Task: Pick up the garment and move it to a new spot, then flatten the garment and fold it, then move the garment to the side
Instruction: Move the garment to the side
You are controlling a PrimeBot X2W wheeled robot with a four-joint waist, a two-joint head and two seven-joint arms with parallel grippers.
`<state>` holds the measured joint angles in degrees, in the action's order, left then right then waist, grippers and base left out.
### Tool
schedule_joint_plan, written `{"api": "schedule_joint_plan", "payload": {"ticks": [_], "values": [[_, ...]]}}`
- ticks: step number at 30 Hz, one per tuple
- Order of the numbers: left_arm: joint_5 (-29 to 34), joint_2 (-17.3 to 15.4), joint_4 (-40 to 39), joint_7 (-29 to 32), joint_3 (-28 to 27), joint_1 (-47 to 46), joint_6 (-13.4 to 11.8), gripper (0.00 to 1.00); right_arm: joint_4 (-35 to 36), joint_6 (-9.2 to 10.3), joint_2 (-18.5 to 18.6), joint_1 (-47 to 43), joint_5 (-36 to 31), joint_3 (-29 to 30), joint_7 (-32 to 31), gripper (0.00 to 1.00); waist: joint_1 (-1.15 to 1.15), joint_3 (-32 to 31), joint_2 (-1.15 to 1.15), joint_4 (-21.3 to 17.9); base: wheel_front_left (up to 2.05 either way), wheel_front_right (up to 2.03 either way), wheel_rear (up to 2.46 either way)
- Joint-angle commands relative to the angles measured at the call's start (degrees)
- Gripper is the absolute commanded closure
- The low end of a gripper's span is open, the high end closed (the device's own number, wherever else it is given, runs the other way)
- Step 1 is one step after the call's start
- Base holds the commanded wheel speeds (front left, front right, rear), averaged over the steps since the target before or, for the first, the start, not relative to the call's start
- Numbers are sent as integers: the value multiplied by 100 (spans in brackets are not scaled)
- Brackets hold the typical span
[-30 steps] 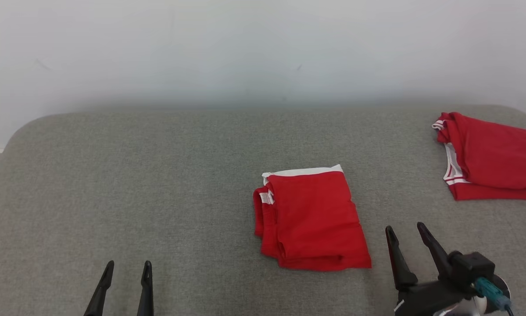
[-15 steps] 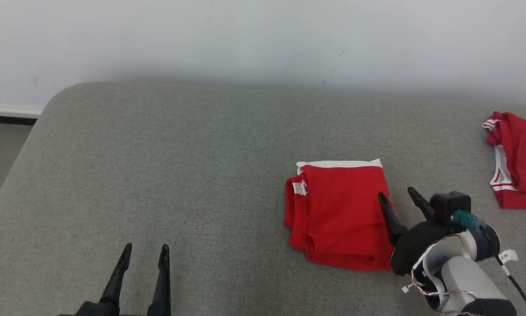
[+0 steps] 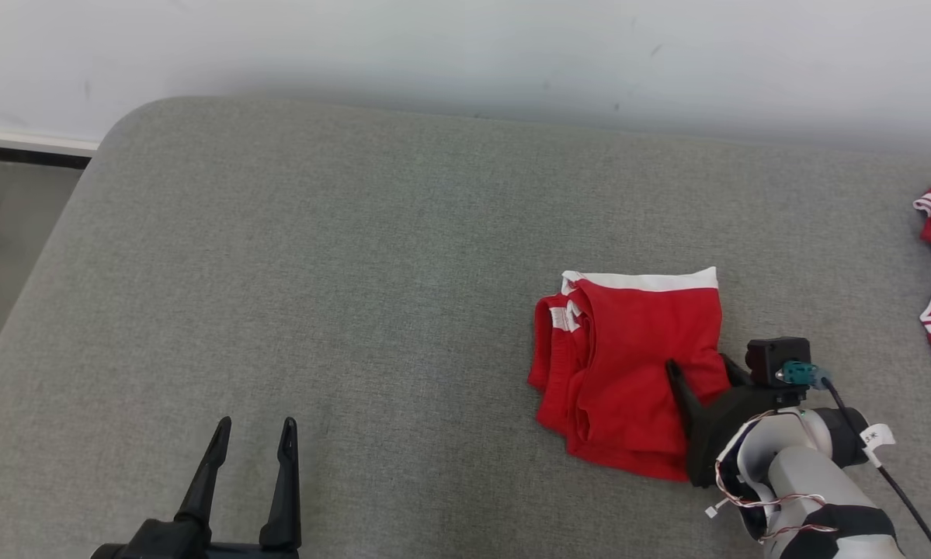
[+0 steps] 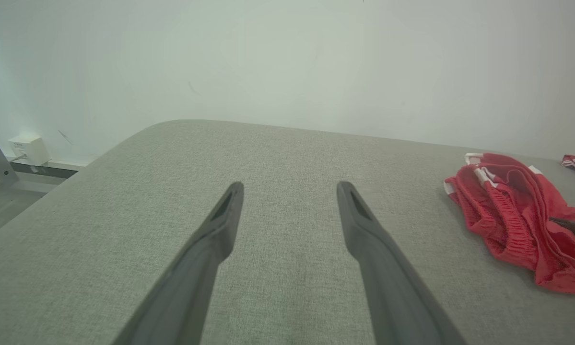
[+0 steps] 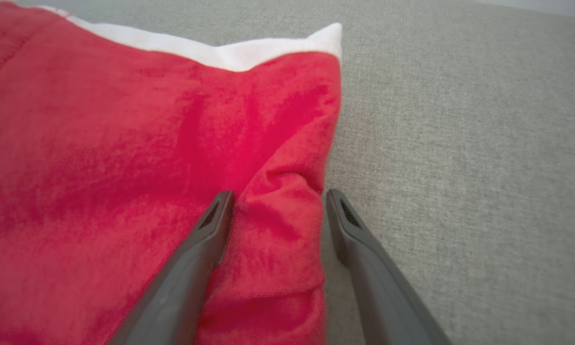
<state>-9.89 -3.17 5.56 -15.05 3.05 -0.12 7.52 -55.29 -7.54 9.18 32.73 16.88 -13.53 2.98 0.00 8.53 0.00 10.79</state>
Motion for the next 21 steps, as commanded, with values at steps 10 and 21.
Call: {"api": "schedule_joint_plan", "payload": {"ticks": [10,21], "values": [[-20,15,25,-16,122,-261,-7,0,-191,16,211,635,87,-570,200,100,0,214,0,-282,0,0,0],[-38,-67,-87,-16,317,-763,-7,0,232,16,1168,1894,178,-1565,-141,100,0,1131,0,-787,0,0,0]]}}
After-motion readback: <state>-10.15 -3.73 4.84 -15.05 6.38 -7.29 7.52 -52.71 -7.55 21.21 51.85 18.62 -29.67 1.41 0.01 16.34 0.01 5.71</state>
